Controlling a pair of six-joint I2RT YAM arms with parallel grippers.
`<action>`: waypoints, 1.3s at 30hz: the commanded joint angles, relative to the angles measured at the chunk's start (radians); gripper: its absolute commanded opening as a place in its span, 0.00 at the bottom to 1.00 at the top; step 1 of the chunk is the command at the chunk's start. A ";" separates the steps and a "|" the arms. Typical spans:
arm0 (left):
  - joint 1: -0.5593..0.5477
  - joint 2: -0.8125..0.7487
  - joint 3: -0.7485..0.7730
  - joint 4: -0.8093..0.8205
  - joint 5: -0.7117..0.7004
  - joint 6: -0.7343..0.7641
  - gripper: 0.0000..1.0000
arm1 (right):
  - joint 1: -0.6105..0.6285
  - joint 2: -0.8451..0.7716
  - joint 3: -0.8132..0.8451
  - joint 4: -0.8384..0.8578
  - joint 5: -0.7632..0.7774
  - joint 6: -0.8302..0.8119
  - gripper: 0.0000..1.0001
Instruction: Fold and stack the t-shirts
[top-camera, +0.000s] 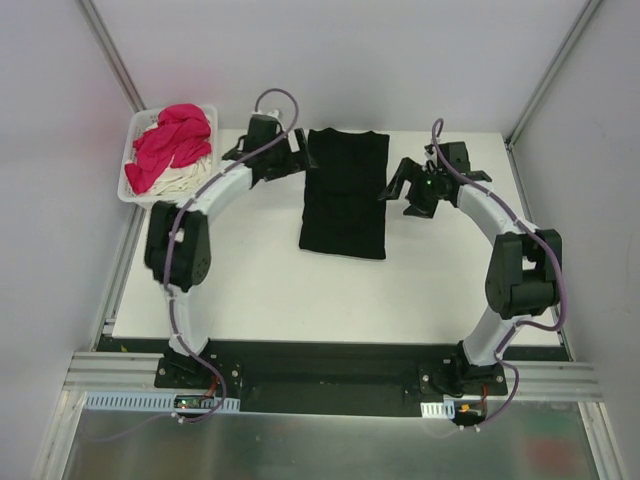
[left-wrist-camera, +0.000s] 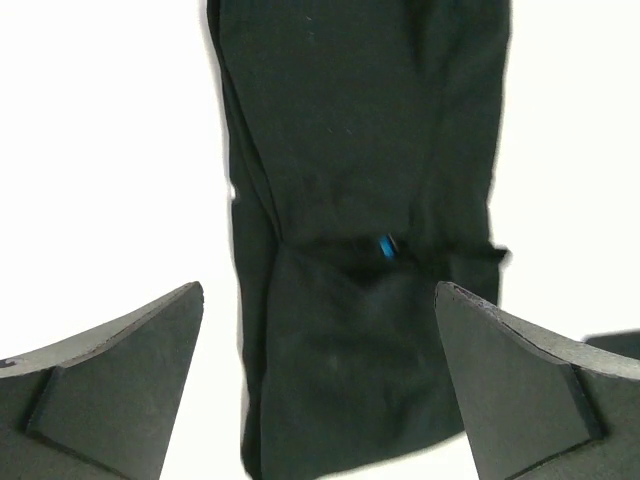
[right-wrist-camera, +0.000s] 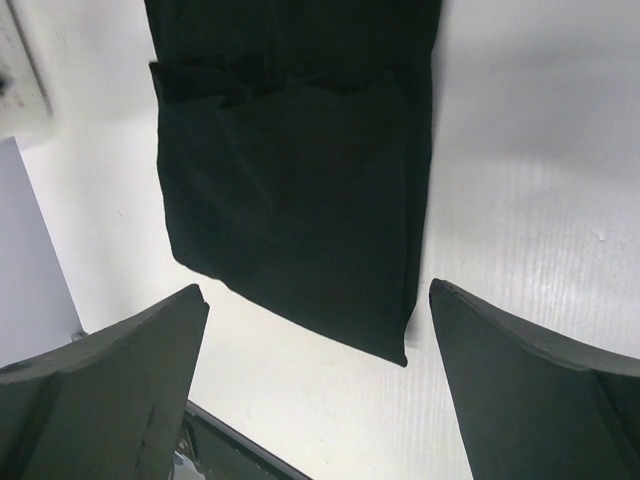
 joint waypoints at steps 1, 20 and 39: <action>0.028 -0.365 -0.190 -0.122 0.119 0.033 0.99 | 0.041 -0.056 -0.041 -0.028 -0.010 -0.073 0.96; -0.040 -0.327 -0.642 0.114 0.273 -0.140 0.76 | 0.066 -0.109 -0.360 0.163 -0.019 0.065 0.82; -0.014 -0.223 -0.677 0.178 0.188 -0.180 0.21 | 0.139 -0.051 -0.428 0.279 0.024 0.166 0.55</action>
